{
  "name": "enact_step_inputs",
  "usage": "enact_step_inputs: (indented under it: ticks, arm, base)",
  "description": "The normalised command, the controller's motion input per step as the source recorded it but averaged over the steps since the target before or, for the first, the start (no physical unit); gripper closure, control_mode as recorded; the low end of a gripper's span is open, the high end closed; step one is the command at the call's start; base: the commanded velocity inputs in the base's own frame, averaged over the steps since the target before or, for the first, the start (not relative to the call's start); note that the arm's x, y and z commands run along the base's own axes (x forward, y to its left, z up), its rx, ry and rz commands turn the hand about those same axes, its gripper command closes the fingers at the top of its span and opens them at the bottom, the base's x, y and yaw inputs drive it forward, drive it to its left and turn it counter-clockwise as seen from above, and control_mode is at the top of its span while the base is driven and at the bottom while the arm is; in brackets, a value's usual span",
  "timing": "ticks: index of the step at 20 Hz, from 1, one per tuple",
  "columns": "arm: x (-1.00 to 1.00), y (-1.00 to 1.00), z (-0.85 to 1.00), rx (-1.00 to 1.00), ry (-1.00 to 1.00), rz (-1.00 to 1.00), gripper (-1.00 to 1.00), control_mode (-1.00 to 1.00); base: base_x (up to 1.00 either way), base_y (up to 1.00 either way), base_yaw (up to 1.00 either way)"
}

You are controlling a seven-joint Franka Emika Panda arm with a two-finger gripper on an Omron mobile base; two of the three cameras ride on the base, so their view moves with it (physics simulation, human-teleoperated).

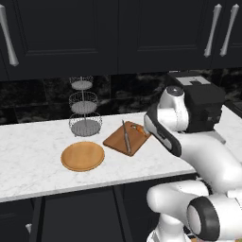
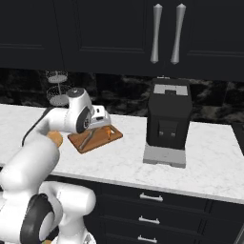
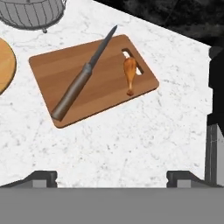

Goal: Pick up the knife from the drawer and place it on the cutting board. Then place the meat from the plate to the cutting board.

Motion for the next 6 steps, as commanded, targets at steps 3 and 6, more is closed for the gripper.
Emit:
enact_step_inputs:
  ticks: [3,6]
  arm:
    - [-0.64,0.0,0.62,0.0,-0.09,0.0,-1.0,-1.0]
    - [-0.68,0.0,0.65,0.0,-0.09,0.0,-1.0,-1.0]
  base:
    - [0.0,0.0,0.0]
    - [0.0,0.0,0.0]
